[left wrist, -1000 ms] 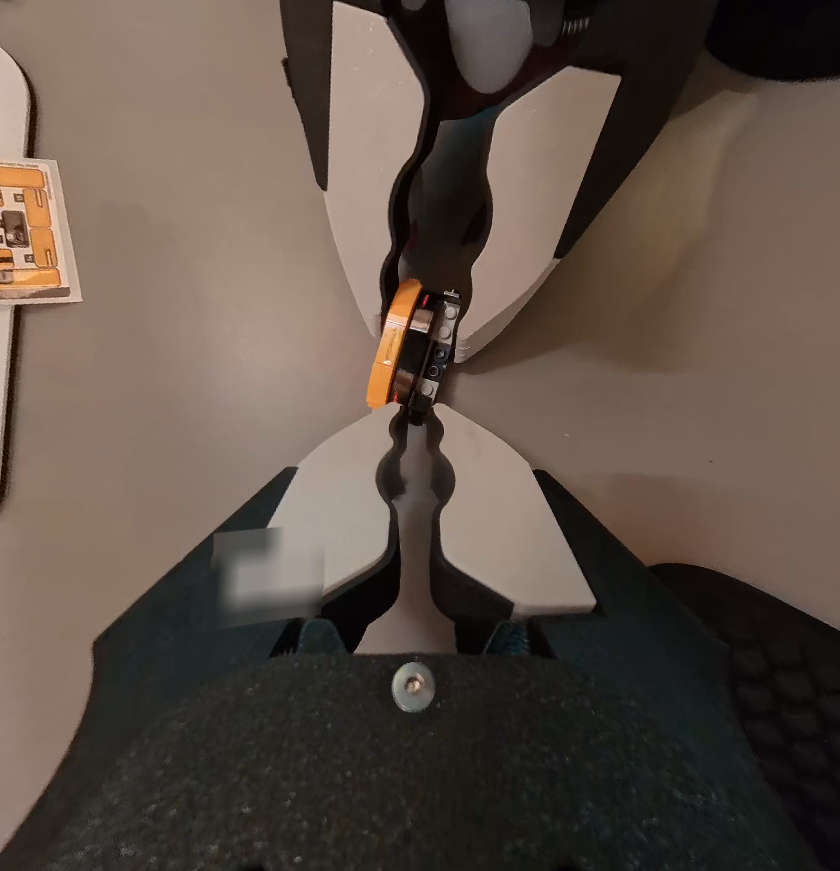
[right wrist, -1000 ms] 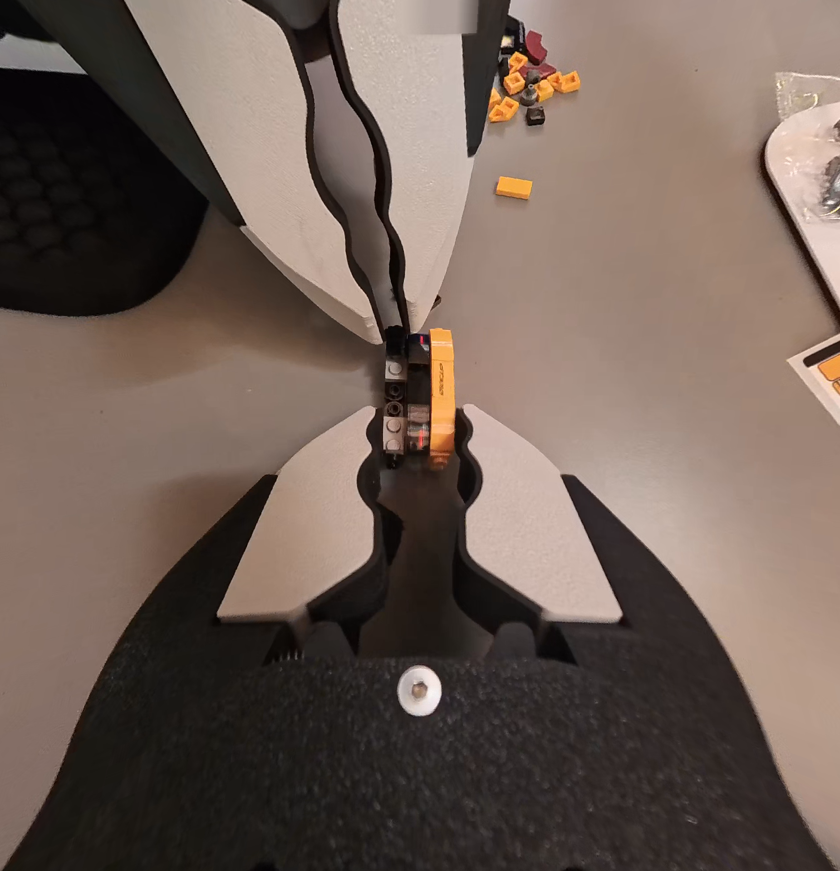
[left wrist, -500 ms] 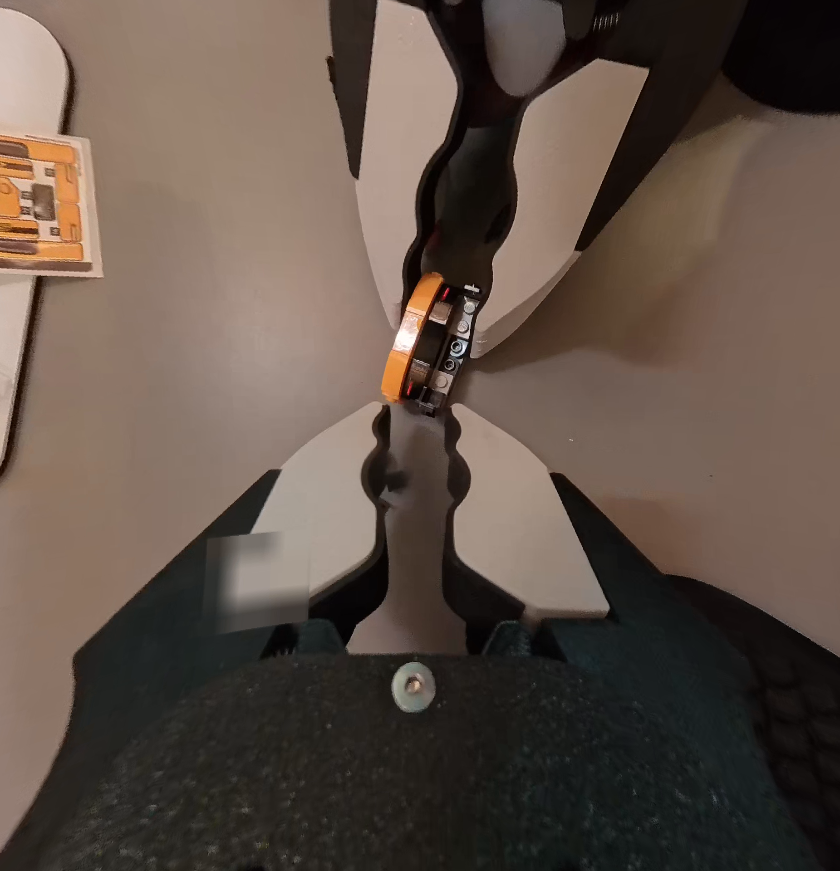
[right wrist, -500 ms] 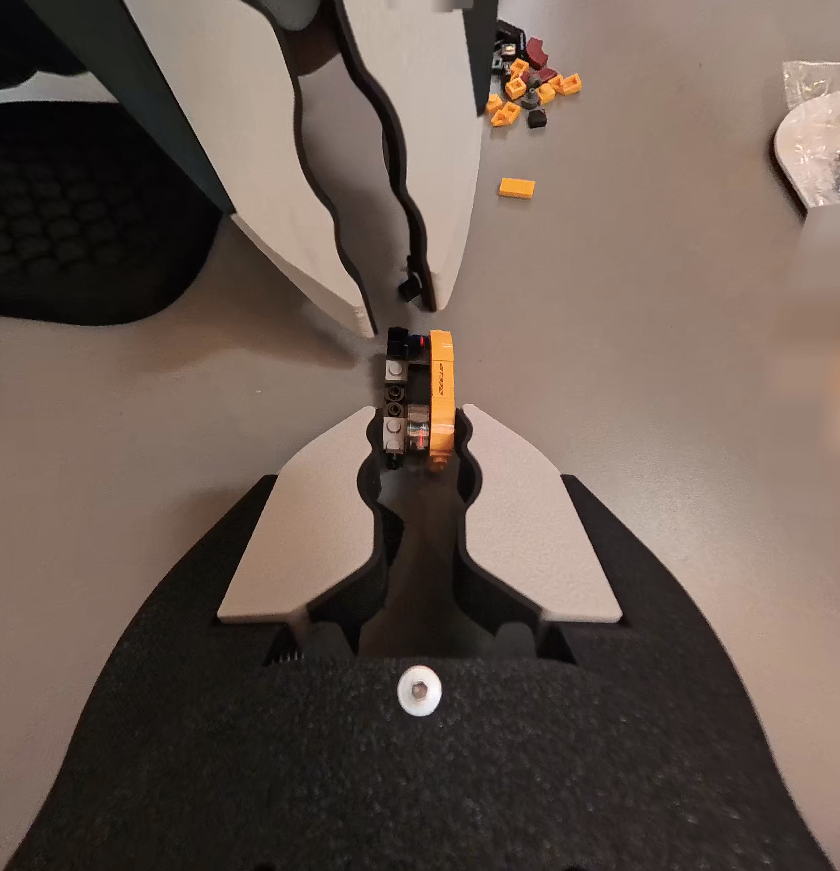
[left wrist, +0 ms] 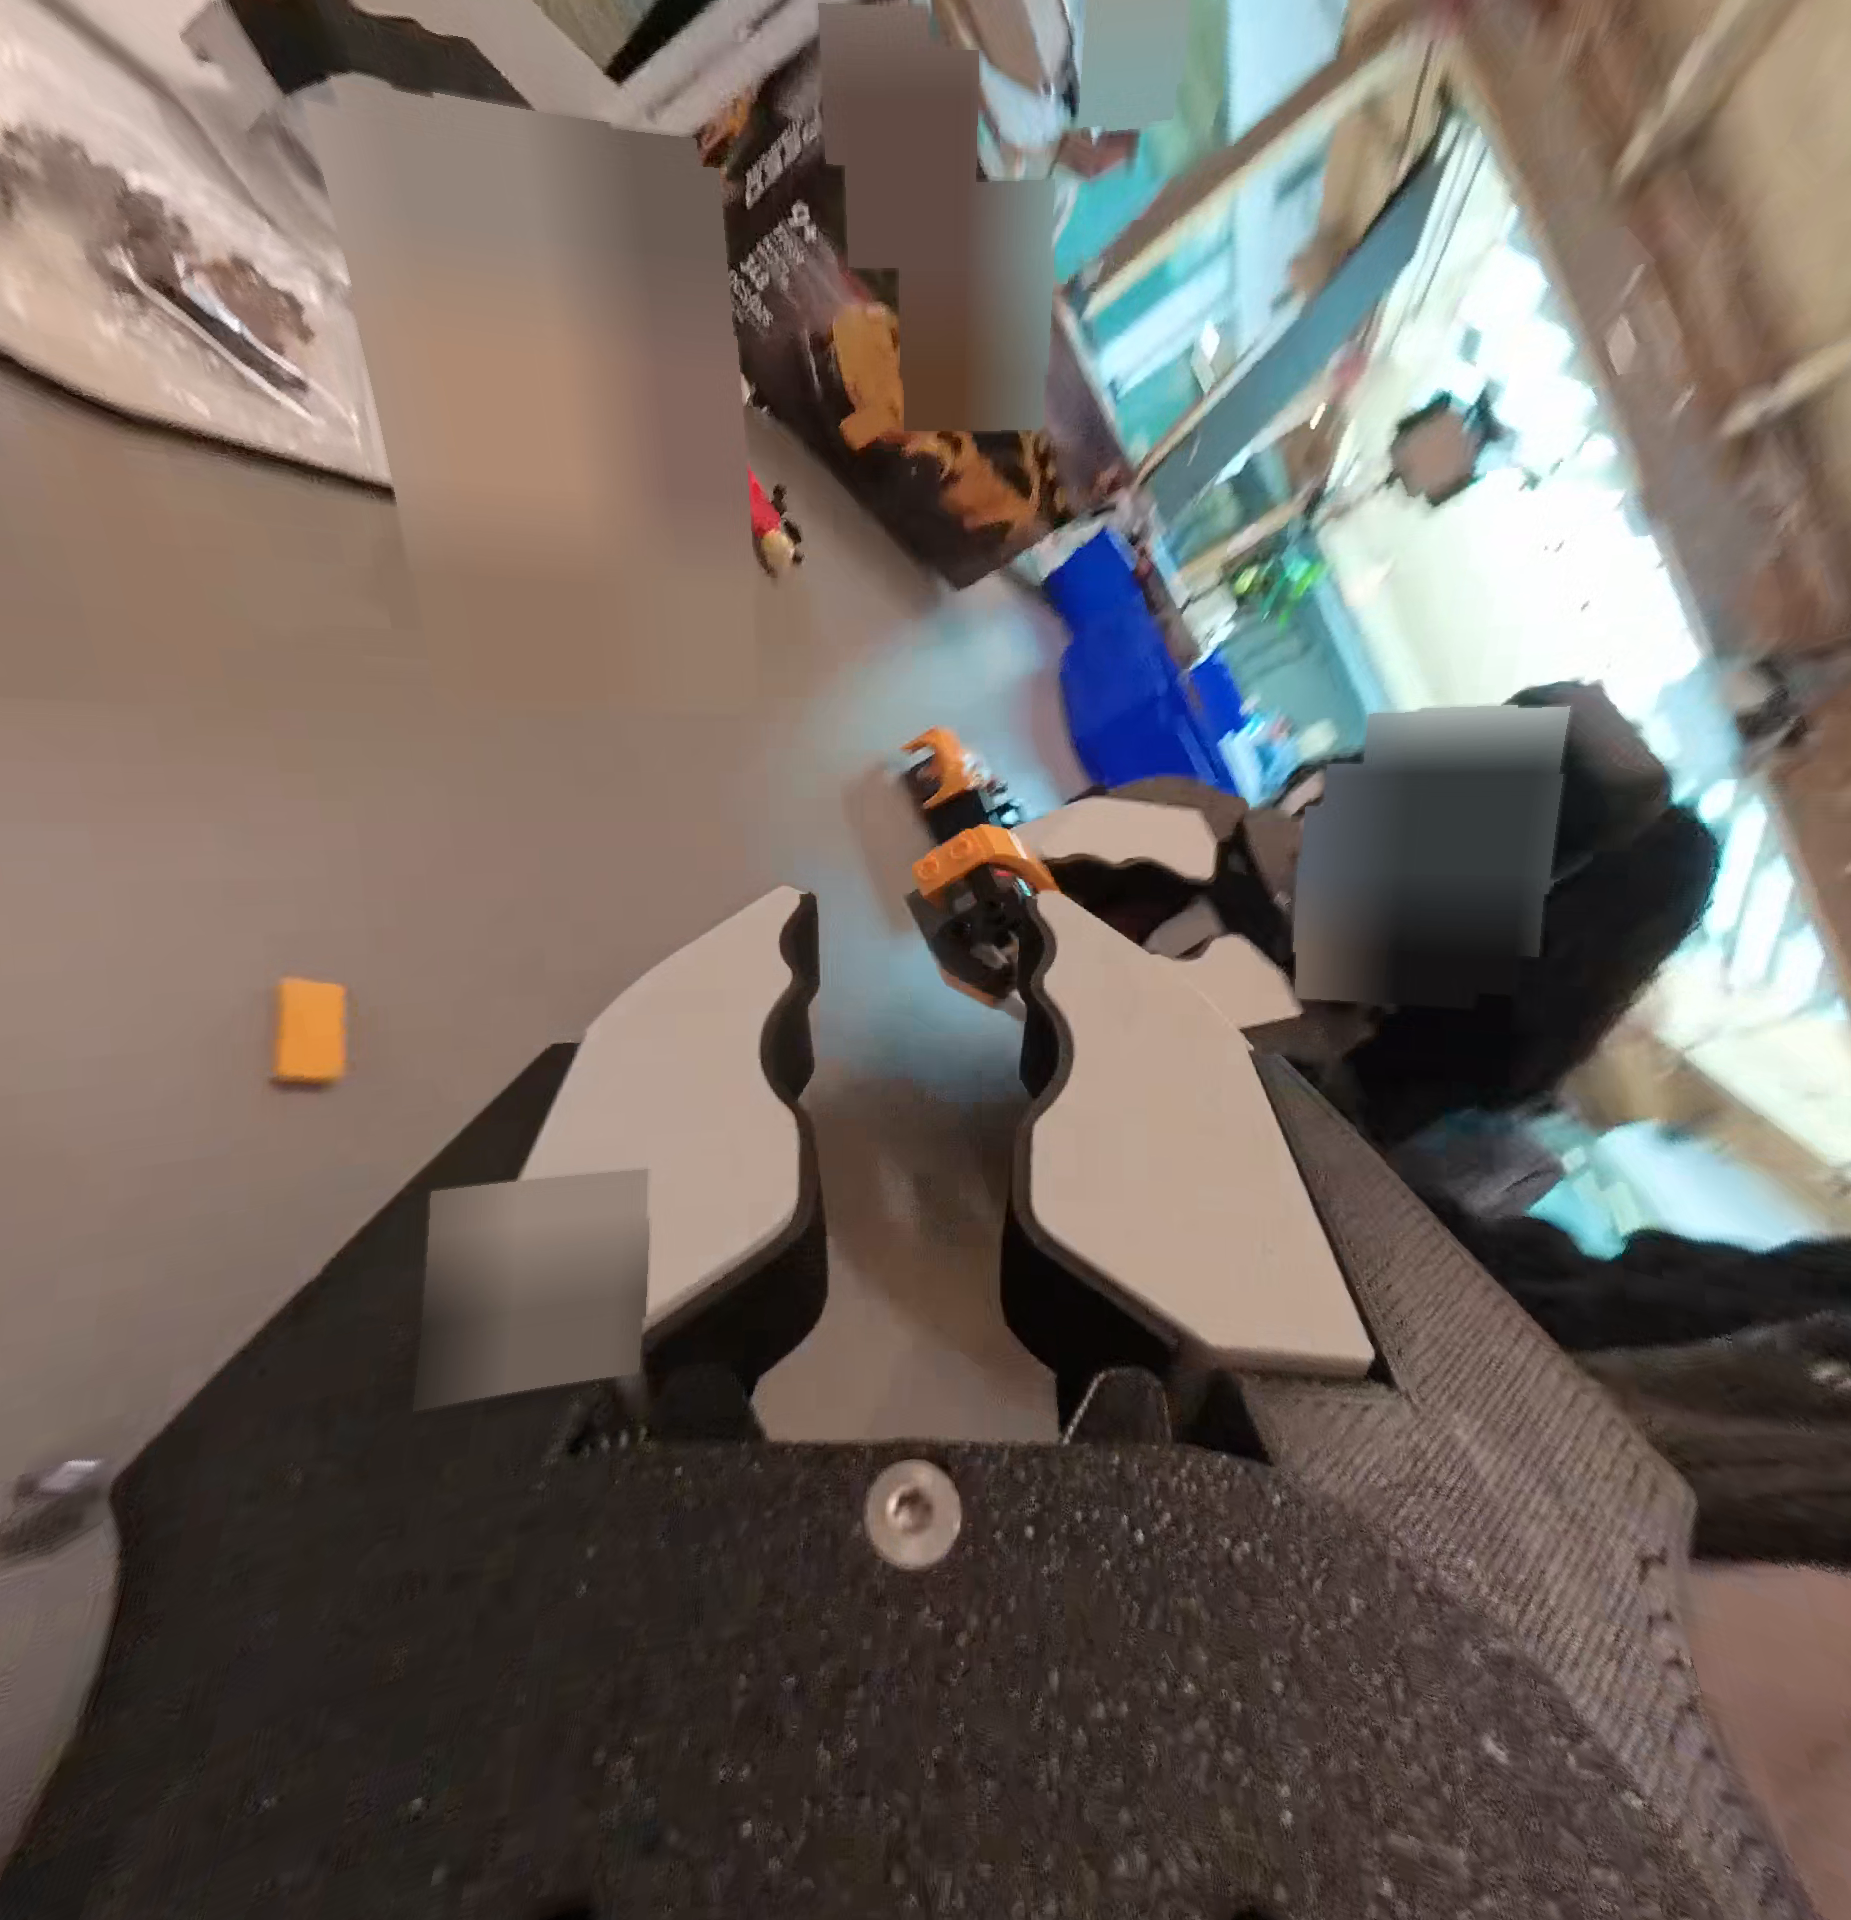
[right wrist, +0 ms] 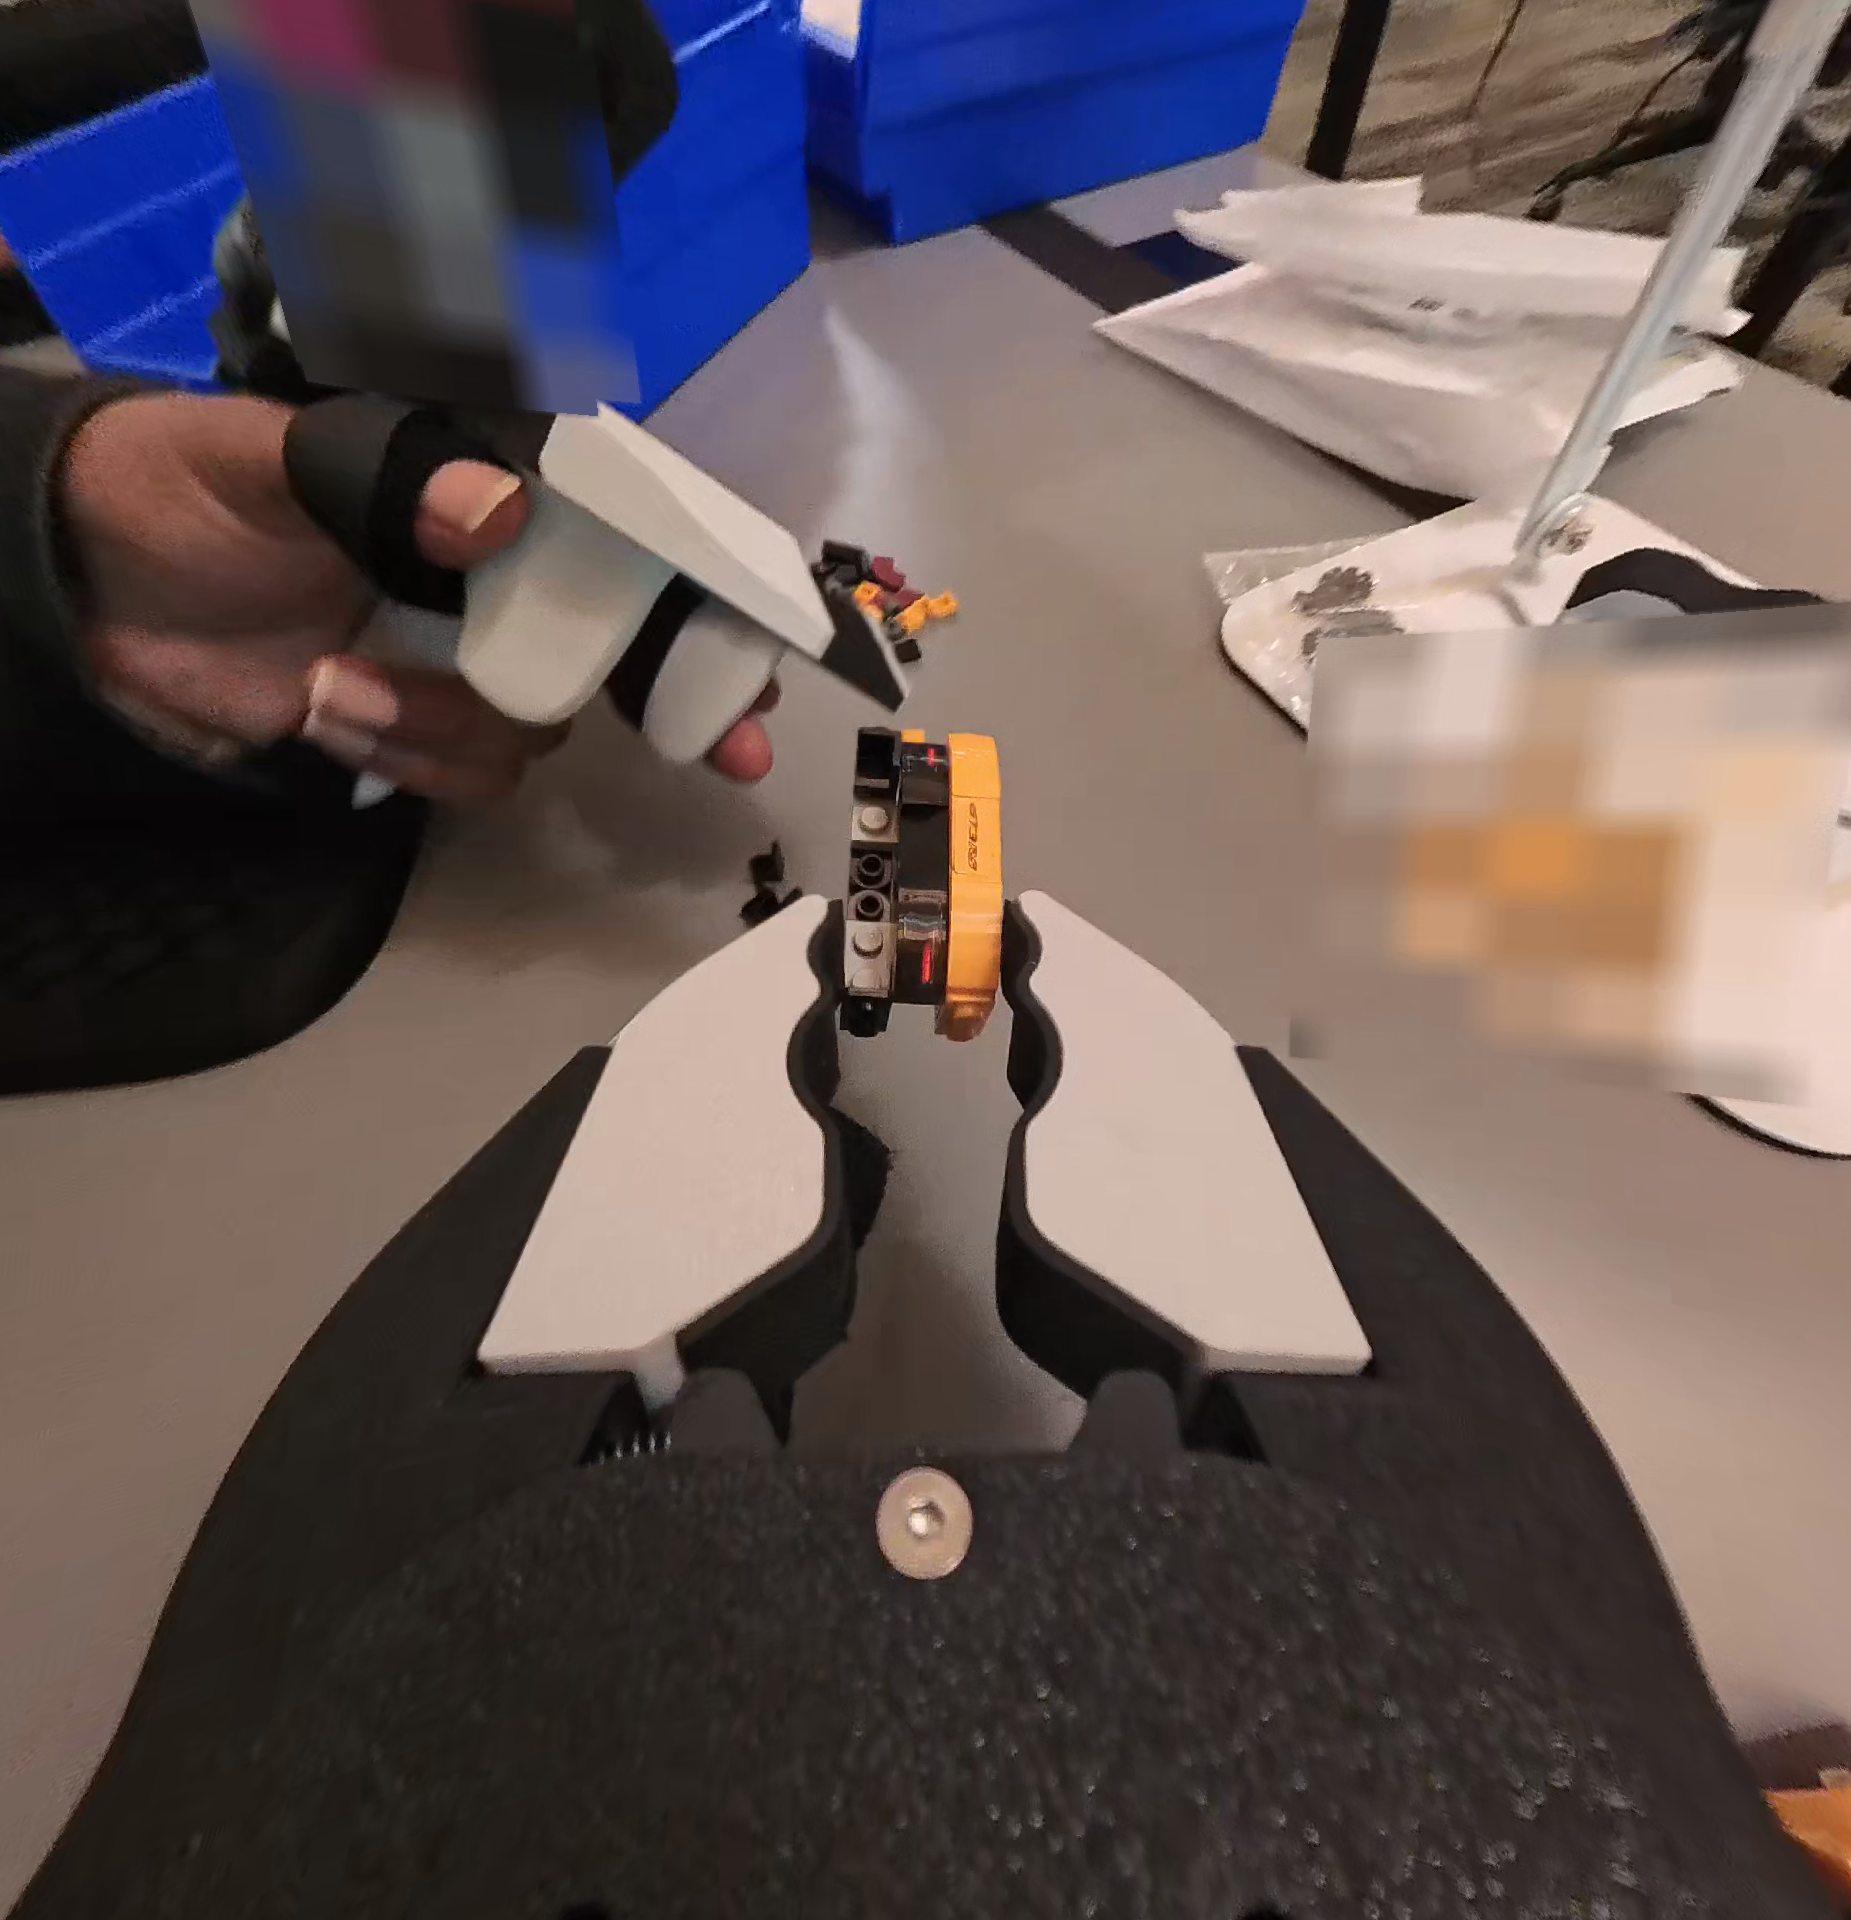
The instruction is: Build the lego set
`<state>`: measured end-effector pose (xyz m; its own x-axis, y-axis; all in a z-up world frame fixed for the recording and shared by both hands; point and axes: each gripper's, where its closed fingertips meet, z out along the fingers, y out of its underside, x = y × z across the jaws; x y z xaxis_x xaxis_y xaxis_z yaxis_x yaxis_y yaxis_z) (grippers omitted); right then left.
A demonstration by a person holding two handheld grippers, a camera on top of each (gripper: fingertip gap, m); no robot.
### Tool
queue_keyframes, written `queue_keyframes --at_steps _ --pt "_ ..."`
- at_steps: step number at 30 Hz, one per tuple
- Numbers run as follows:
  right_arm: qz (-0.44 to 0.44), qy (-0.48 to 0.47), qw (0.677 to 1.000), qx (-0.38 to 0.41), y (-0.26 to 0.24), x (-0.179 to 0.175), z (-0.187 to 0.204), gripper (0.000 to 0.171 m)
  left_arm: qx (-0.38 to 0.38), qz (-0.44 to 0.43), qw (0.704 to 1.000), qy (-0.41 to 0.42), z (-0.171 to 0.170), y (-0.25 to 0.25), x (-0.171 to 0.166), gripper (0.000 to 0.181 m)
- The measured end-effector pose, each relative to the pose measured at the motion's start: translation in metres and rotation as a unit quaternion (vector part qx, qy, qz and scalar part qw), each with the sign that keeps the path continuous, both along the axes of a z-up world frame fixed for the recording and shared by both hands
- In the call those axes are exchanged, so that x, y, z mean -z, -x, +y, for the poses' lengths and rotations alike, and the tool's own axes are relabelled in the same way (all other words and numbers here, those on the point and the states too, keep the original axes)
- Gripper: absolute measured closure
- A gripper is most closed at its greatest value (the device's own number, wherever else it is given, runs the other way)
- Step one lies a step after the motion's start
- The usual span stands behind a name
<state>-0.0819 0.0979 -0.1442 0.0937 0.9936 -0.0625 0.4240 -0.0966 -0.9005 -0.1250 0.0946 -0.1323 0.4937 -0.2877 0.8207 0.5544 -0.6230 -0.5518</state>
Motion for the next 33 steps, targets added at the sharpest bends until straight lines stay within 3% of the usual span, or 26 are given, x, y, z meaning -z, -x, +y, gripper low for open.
queue_keyframes --at_steps 10,23,27,33 --pt "-0.003 -0.012 0.999 0.036 0.002 0.004 0.007 0.142 -0.039 -0.099 0.993 0.043 0.007 -0.018 0.014 0.146" --pt "-0.023 -0.060 0.996 0.067 0.004 0.007 0.012 0.142 -0.048 -0.132 0.989 0.049 0.015 -0.025 0.016 0.149" --pt "-0.025 -0.069 0.994 0.077 0.005 0.007 0.012 0.143 -0.049 -0.135 0.988 0.056 0.016 -0.026 0.019 0.164" --pt "-0.021 -0.082 0.993 0.087 0.007 0.004 0.011 0.143 -0.052 -0.141 0.987 0.058 0.017 -0.026 0.017 0.166"
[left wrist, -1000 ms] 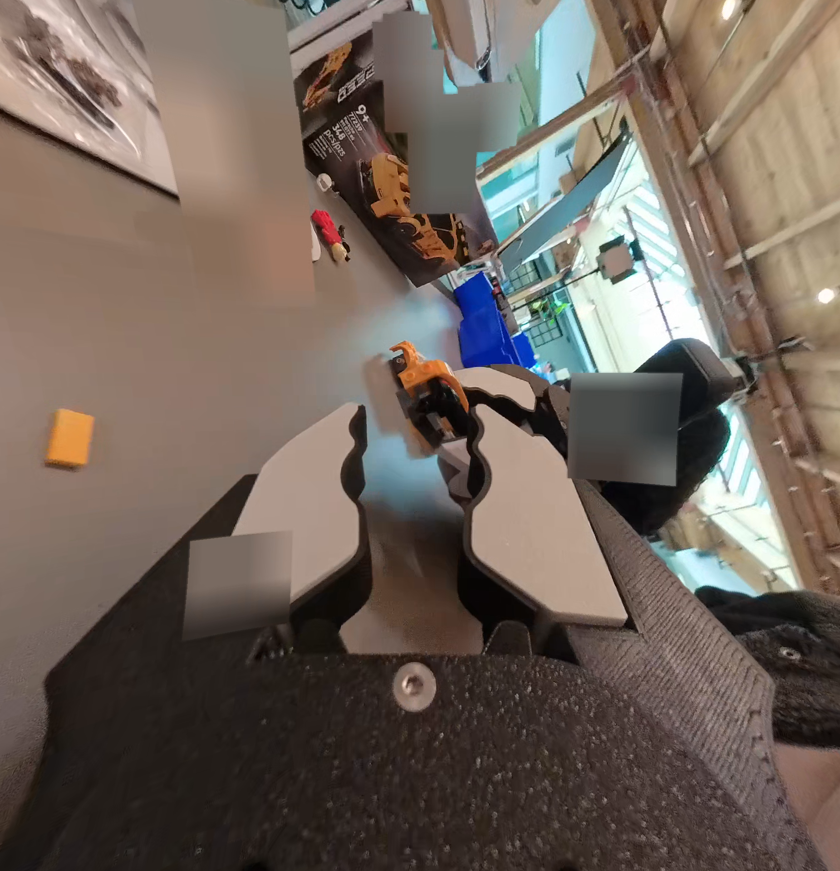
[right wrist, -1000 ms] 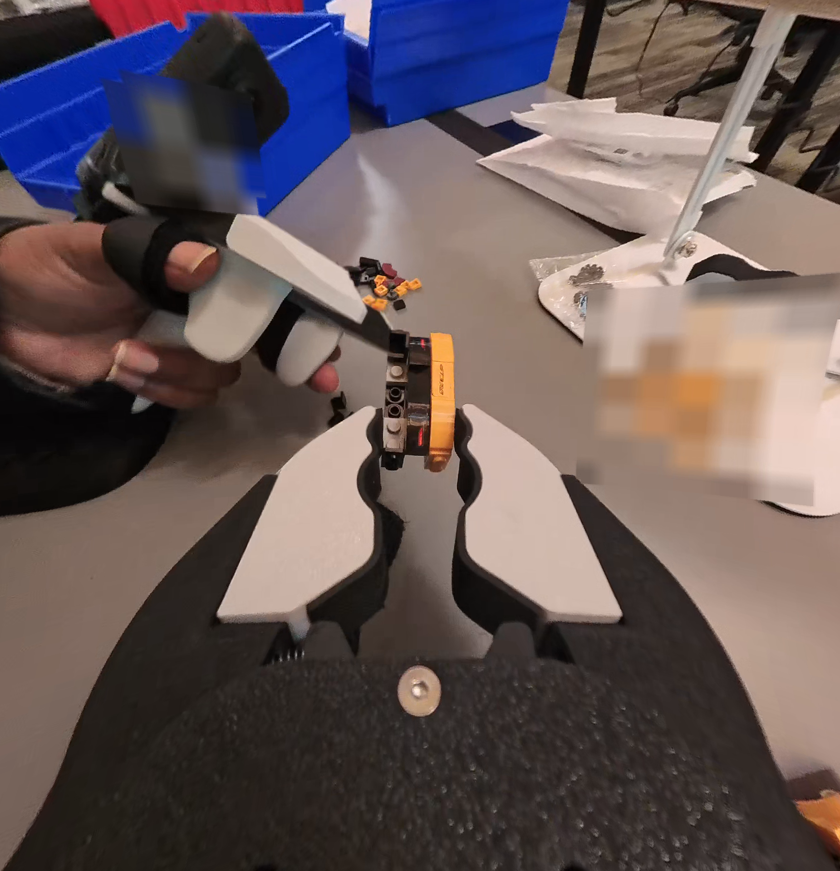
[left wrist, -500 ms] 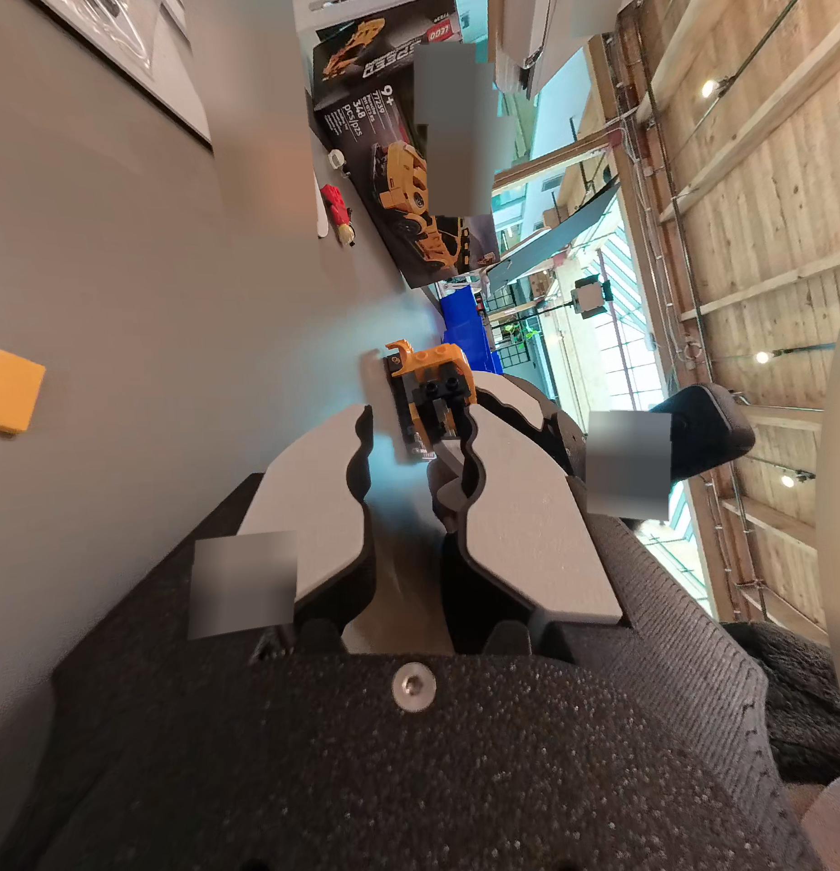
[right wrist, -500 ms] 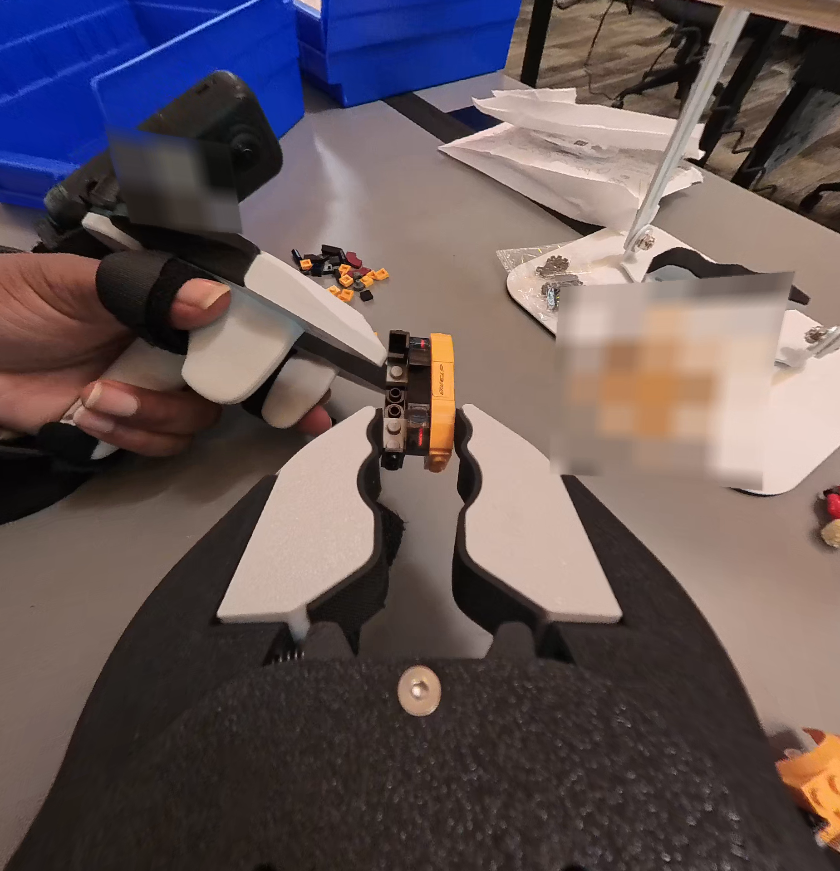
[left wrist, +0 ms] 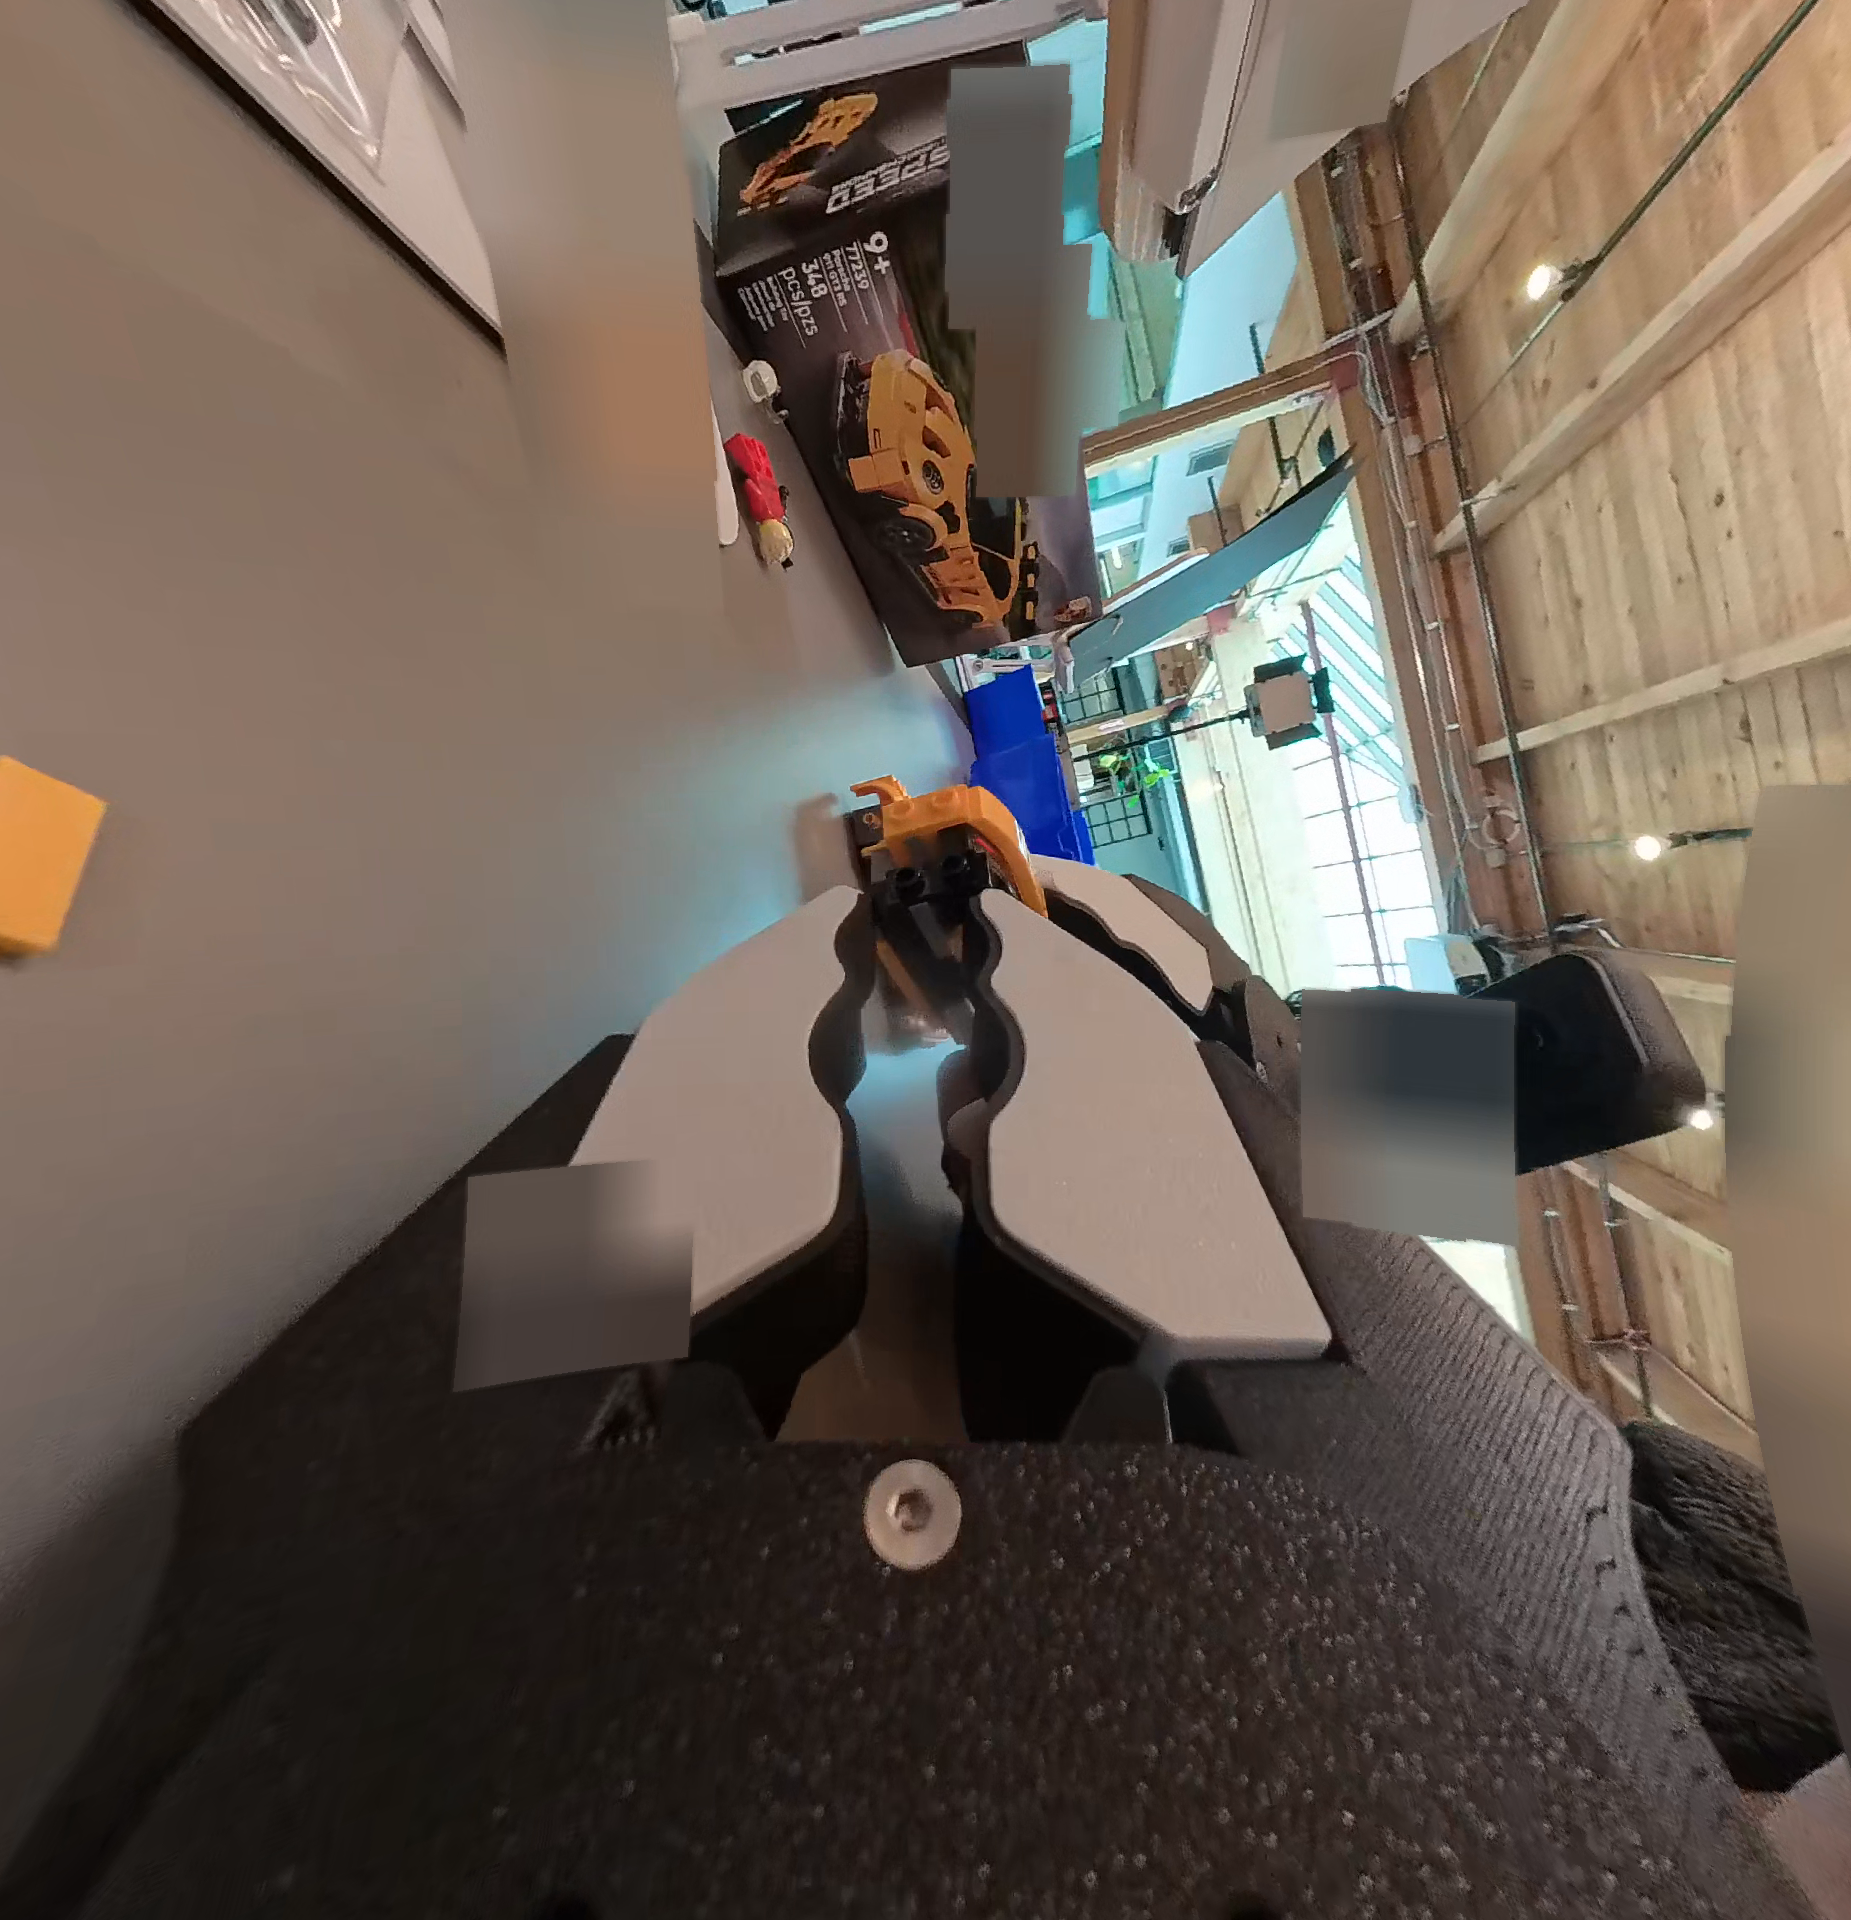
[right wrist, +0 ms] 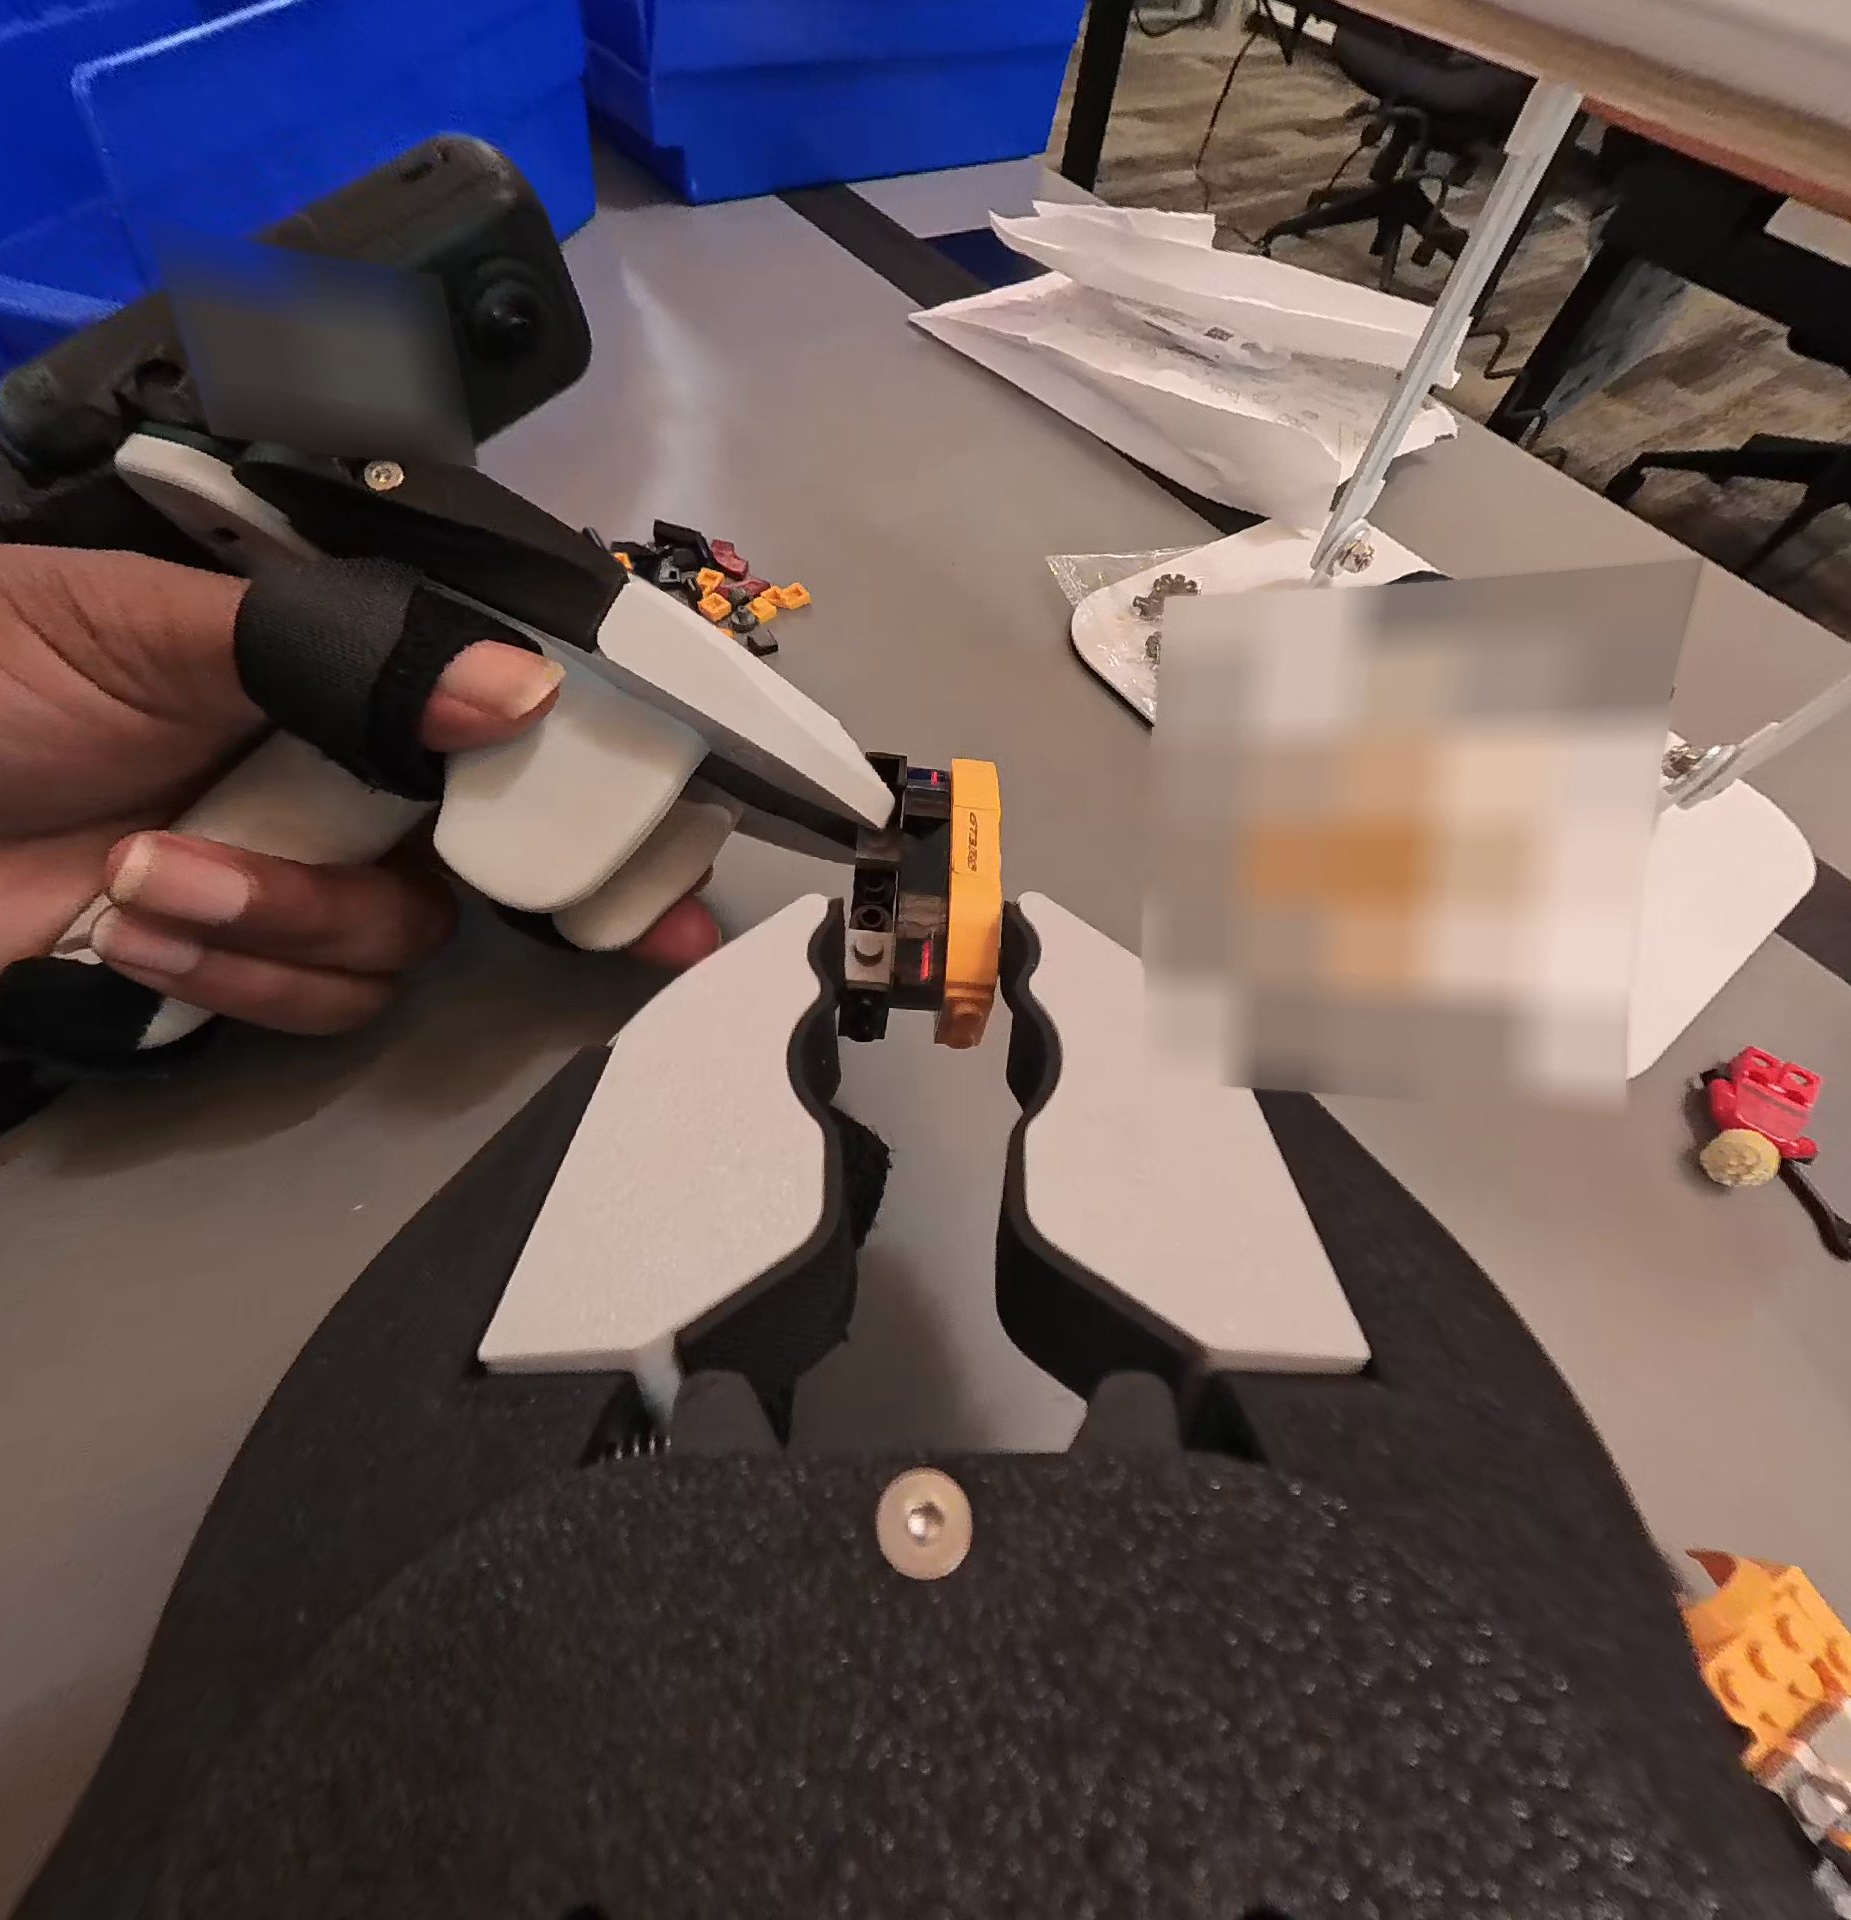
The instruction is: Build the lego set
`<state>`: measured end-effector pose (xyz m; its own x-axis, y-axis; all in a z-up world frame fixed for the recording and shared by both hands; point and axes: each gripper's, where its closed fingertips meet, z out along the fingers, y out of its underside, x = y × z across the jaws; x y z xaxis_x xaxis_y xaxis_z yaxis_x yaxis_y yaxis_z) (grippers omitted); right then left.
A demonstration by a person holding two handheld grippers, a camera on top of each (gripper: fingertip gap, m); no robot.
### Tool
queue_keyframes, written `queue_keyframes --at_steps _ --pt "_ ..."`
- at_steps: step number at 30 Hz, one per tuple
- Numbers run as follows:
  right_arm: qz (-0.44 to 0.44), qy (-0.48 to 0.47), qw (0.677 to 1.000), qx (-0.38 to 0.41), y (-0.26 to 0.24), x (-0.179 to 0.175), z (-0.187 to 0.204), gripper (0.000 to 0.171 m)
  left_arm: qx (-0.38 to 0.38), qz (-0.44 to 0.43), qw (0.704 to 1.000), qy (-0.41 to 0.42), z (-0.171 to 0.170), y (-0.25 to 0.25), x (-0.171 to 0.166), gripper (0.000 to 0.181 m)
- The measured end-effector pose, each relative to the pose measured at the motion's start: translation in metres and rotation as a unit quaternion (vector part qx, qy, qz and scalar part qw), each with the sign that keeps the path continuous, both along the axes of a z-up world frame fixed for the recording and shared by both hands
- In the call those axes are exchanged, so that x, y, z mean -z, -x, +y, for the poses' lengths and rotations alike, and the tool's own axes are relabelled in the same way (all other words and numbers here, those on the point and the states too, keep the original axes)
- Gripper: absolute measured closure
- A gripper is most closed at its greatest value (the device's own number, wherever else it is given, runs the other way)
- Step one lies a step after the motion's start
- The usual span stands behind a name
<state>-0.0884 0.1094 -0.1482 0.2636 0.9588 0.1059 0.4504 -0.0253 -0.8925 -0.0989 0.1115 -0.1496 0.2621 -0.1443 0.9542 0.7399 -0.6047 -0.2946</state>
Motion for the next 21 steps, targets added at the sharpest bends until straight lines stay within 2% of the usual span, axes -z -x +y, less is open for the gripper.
queue_keyframes --at_steps 11,21 --pt "0.075 -0.063 0.995 -0.006 0.004 -0.023 -0.004 0.142 -0.007 -0.065 0.997 -0.031 -0.002 0.001 -0.020 0.168" --pt "0.117 -0.187 0.975 -0.028 0.005 -0.049 -0.015 0.142 0.009 -0.095 0.991 -0.090 -0.010 -0.002 -0.044 0.167"
